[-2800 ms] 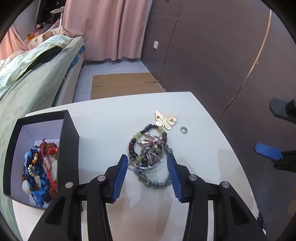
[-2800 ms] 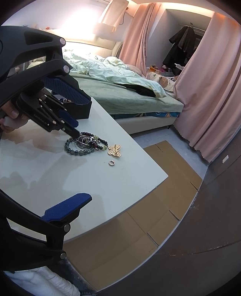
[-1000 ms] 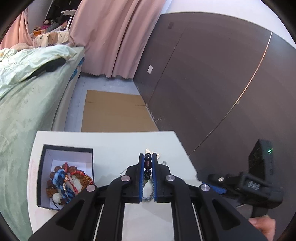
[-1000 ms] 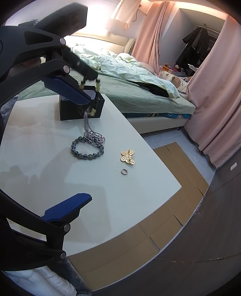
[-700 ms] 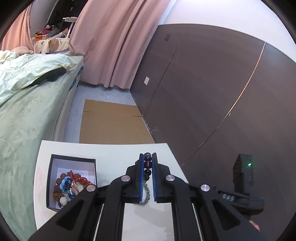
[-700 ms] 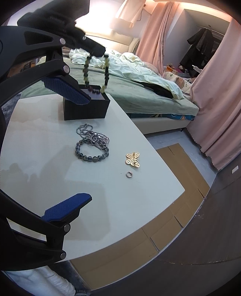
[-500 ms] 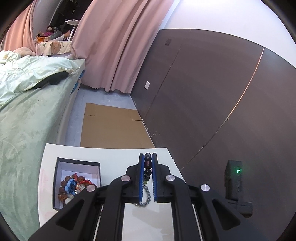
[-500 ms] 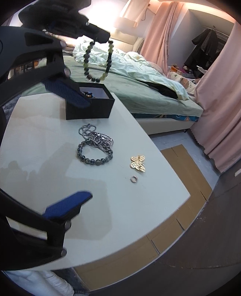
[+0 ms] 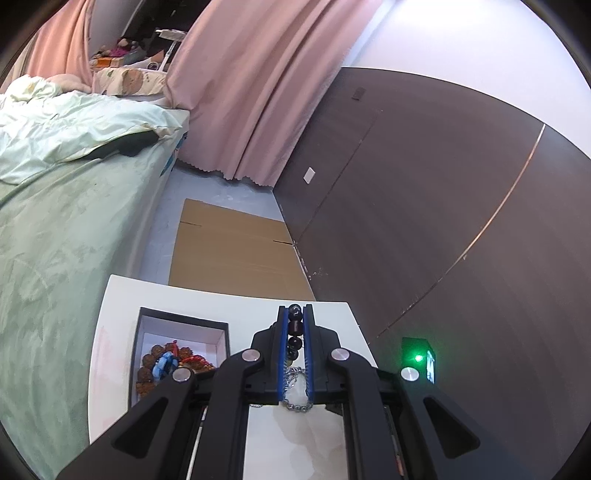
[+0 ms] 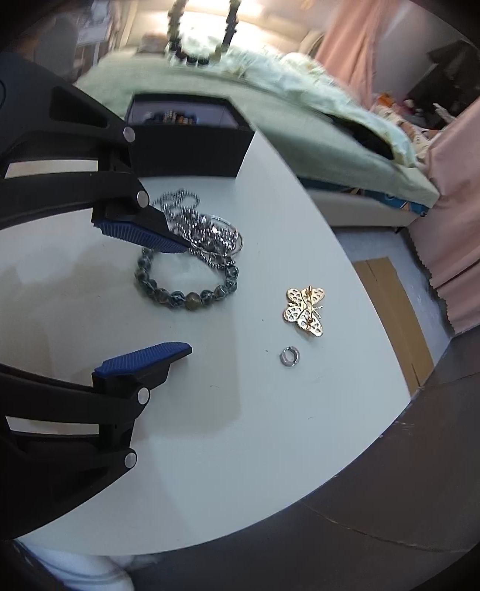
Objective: Organize jewelry
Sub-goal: 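Carry beaded bracelet into box with left gripper while right grasps chain bracelet, then lower the dark beaded bracelet into the black box and open the right gripper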
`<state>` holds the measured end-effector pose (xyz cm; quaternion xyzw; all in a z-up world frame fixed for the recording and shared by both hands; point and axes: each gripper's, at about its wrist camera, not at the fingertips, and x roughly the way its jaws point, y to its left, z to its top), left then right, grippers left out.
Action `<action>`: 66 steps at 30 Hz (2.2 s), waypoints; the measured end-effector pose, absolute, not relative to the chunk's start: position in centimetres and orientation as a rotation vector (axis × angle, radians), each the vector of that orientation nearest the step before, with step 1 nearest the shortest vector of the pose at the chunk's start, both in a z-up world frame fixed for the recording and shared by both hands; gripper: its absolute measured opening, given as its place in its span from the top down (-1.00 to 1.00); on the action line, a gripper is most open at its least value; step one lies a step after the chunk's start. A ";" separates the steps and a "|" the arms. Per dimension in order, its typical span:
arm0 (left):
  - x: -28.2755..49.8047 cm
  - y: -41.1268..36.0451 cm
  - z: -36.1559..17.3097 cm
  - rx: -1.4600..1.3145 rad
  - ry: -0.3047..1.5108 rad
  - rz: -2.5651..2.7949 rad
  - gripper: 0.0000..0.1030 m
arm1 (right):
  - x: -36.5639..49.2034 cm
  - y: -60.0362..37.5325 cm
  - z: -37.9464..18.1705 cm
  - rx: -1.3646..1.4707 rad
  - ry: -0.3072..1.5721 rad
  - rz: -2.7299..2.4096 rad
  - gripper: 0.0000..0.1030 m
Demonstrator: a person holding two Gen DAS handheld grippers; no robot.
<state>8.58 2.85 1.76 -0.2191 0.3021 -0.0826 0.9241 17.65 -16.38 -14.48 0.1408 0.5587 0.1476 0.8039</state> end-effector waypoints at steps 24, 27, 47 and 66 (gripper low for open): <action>8.3 7.2 -1.0 -0.498 0.673 -0.065 0.89 | 15.2 -16.3 -9.2 0.257 0.982 0.352 0.80; 8.5 7.6 -2.0 -0.506 0.696 -0.052 0.89 | 15.0 -16.5 -8.2 0.273 0.954 0.359 0.80; 7.8 10.2 -2.5 -0.549 0.680 0.026 -0.58 | 11.7 -16.3 -0.9 0.379 0.747 0.472 0.80; 7.0 13.2 -1.6 -0.586 0.639 0.073 -0.70 | 10.1 -9.5 1.3 0.366 0.707 0.648 0.80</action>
